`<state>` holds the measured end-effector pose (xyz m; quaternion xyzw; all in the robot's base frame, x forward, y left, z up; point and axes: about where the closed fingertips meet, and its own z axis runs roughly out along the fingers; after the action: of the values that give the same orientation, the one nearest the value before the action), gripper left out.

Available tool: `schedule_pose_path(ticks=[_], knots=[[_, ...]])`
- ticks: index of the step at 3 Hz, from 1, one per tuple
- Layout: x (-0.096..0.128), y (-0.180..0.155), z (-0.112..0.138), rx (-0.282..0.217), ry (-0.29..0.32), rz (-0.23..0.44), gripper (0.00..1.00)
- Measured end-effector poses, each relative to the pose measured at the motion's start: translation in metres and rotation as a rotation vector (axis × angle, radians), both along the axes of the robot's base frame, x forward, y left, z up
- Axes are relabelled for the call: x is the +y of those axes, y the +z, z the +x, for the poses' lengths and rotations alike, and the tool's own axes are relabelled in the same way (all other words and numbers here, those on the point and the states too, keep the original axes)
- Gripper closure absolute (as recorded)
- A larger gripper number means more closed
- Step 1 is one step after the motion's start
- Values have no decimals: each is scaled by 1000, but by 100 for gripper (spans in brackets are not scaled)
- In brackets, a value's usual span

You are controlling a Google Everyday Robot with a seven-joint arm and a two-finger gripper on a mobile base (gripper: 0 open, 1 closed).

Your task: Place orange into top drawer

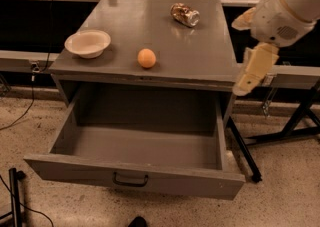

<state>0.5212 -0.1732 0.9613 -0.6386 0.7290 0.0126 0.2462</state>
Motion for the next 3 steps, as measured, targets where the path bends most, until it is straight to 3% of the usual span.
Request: schedule_pose_path(ticks=[1,2,3], knots=[[23,-8,38,-65,48,140,0],[39,-28,81,-131,51,284,0],[59,-46,130,-184,42,383,0]])
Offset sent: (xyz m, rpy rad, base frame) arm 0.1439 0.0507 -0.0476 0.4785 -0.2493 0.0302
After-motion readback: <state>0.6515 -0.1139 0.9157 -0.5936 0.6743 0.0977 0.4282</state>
